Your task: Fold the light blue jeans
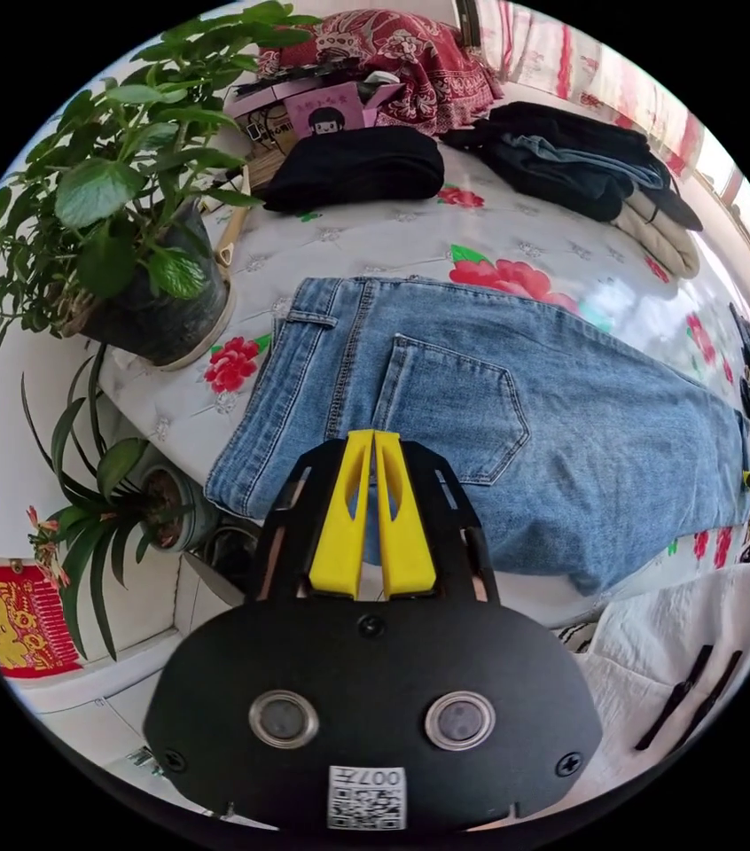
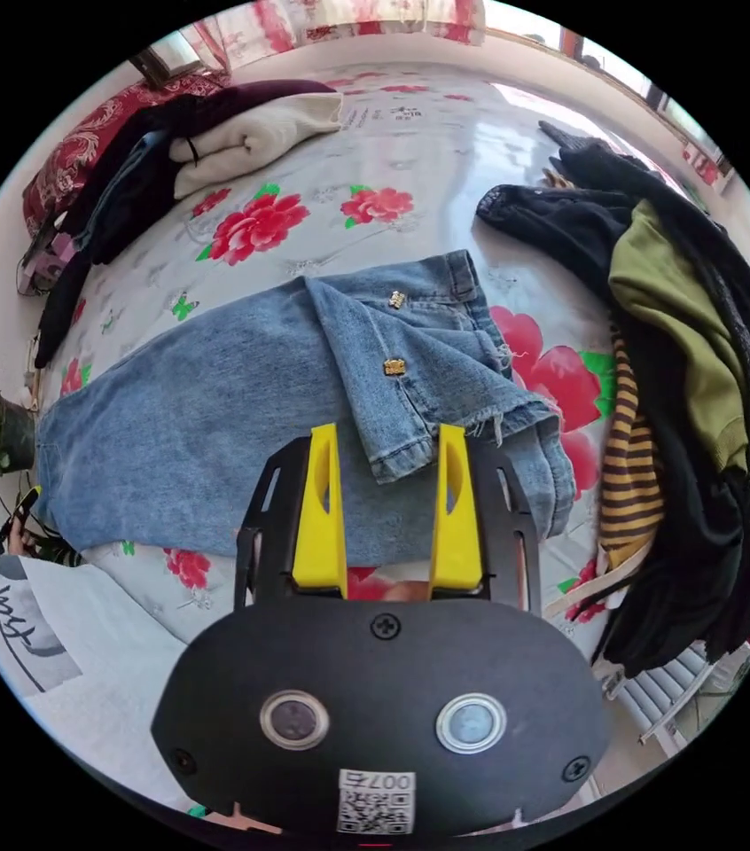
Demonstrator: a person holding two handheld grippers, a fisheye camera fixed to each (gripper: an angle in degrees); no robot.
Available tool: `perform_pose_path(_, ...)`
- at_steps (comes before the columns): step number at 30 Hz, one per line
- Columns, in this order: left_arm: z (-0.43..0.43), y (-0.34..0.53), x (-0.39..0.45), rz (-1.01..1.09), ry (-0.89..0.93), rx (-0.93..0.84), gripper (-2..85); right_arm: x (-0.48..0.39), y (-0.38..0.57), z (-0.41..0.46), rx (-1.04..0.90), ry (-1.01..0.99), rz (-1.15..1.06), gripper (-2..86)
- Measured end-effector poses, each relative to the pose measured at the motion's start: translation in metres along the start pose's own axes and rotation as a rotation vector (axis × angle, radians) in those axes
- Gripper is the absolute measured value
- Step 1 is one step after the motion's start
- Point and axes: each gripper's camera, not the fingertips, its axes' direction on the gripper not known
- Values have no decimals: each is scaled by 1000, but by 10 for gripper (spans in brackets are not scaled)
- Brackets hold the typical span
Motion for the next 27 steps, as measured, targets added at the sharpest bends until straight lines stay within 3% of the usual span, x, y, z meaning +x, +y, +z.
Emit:
perform_pose_path(4,16,3,8,42,-30,-38,-10,-4,-19,-4,36,114,-42,28)
perform_pose_path(8,34,2,8,59,-49,-68,-10,-4,-42,-30,142,261,-90,10)
perform_pose_path(13,43,-8,-4,19,-27,-63,-10,17,-82,-15,216,216,-2,22)
perform_pose_path(18,39,-7,-21,13,-28,-57,-10,32,-92,48,112,189,176,43)
perform_pose_path(22,11,15,-42,3,49,33,-10,-16,-33,56,228,-92,-9,47)
perform_pose_path(27,-3,38,-34,187,180,82,-10,-101,65,111,94,-578,-276,51)
